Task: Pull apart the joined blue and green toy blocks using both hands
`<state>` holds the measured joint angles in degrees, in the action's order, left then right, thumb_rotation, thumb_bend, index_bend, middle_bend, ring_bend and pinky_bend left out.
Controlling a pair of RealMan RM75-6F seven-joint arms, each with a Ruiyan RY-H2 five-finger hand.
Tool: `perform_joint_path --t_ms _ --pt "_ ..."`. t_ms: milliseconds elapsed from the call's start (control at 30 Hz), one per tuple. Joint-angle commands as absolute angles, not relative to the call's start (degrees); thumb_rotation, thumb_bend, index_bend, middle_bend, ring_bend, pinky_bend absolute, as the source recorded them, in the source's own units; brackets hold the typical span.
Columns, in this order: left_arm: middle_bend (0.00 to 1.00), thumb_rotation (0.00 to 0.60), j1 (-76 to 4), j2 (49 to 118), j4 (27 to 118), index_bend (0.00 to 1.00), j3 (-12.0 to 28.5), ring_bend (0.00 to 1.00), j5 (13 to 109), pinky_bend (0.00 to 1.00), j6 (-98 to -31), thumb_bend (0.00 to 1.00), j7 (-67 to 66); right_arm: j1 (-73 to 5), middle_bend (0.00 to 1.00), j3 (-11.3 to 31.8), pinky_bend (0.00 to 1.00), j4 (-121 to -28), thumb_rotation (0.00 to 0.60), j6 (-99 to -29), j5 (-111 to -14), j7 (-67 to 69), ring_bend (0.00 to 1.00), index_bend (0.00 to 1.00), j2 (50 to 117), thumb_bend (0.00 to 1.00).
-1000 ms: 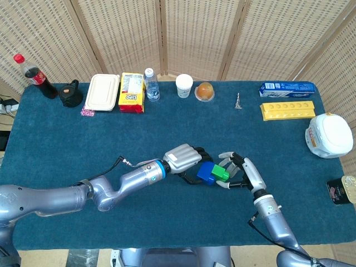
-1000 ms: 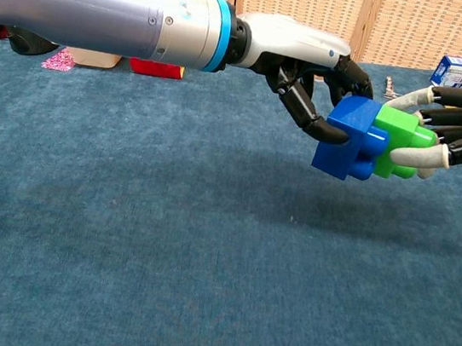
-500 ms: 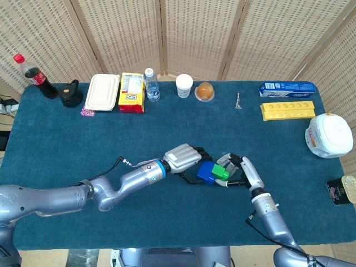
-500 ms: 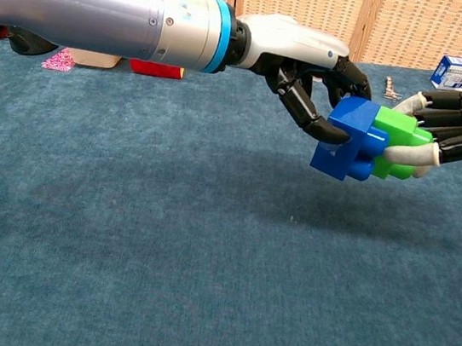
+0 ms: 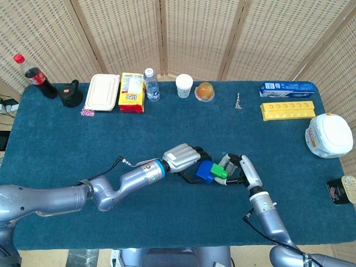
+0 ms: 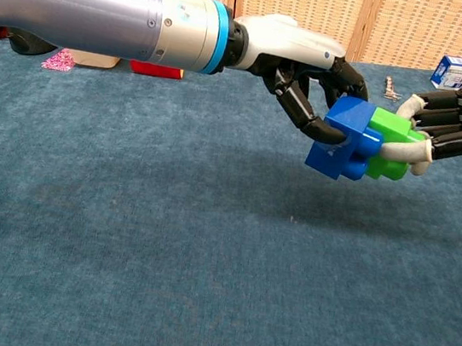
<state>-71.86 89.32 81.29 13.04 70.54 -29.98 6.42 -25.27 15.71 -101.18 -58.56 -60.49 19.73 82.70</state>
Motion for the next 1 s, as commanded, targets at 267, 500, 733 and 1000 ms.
perform_joint_path --t_ms 267,500,733,1000 --pt "0.29 0.366 -71.9 89.06 81.11 0.48 12.75 0.21 71.17 0.38 -29.83 0.43 6.74 -24.56 0.59 15.56 0.59 -100.83 0.6 -59.01 -60.76 20.31 0.67 0.6 82.71 0.2" --pt "0.29 0.367 -71.8 88.96 80.96 0.49 12.61 0.21 71.46 0.38 -29.92 0.43 7.07 -24.2 0.6 15.33 0.6 -100.66 0.6 -59.31 -61.4 20.28 0.69 0.61 82.66 0.2" --pt "0.29 0.368 -71.56 88.54 81.12 0.48 12.4 0.21 72.08 0.38 -30.17 0.43 7.4 -23.91 0.6 15.12 0.6 -100.5 0.6 -59.34 -61.74 20.32 0.7 0.62 82.49 0.2" --pt "0.29 0.365 -71.29 87.81 81.42 0.48 12.05 0.21 72.63 0.38 -30.01 0.43 7.94 -23.43 0.61 15.05 0.6 -100.59 0.6 -59.39 -61.95 20.78 0.7 0.62 81.91 0.2"
